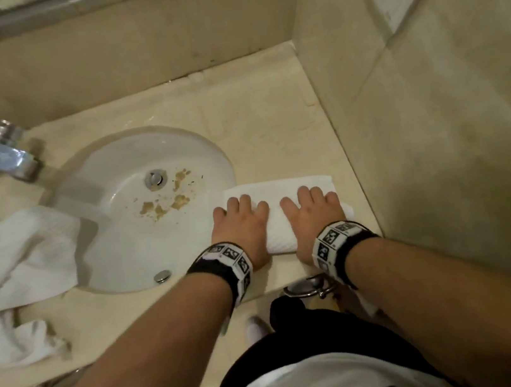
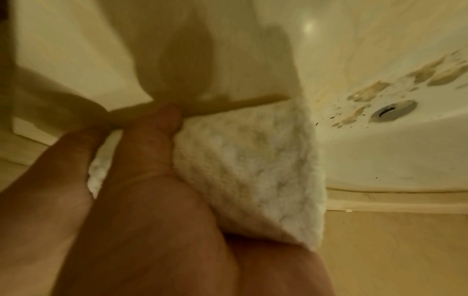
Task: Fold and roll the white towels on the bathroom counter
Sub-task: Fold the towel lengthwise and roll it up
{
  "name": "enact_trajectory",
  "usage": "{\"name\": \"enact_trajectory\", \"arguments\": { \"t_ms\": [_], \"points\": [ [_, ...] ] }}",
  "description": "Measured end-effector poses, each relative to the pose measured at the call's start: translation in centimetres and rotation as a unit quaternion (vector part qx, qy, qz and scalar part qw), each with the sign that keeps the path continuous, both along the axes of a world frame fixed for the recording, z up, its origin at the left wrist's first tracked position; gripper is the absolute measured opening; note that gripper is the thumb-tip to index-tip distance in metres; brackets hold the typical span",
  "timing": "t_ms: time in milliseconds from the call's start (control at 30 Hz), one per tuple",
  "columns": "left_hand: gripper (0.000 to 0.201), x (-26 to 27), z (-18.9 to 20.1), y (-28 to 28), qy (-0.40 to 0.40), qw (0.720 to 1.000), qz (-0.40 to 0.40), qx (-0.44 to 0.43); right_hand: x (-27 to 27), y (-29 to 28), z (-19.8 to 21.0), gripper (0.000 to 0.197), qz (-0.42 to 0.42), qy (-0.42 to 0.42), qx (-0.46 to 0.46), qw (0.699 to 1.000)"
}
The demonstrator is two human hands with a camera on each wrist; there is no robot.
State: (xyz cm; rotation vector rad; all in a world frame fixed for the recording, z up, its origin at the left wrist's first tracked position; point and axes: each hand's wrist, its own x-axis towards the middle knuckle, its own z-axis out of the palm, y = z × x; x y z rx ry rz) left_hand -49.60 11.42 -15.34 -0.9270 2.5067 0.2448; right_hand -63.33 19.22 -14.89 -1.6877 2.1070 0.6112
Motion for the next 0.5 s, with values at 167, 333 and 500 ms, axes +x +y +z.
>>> {"name": "enact_trajectory", "arguments": {
  "t_ms": [167, 333, 500],
  "points": [
    [0.095, -0.3, -0.3, -1.0, -0.009, 1.0, 0.003, 0.027, -0.5, -0.8, -0.2, 0.088, -0.002, 0.003, 0.013, 1.0],
    [0.09, 0.2, 0.4, 0.9, -0.016, 0.999, 0.019, 0.039, -0.4, 0.4, 0.3, 0.089, 0.02, -0.005, 0.029, 0.999],
    [0.096, 1.5, 0.6, 4.5, -0.039, 0.994, 0.021, 0.096, -0.1, 3.5, -0.3, 0.104, 0.06, -0.04, 0.055, 0.996]
  ]
}}
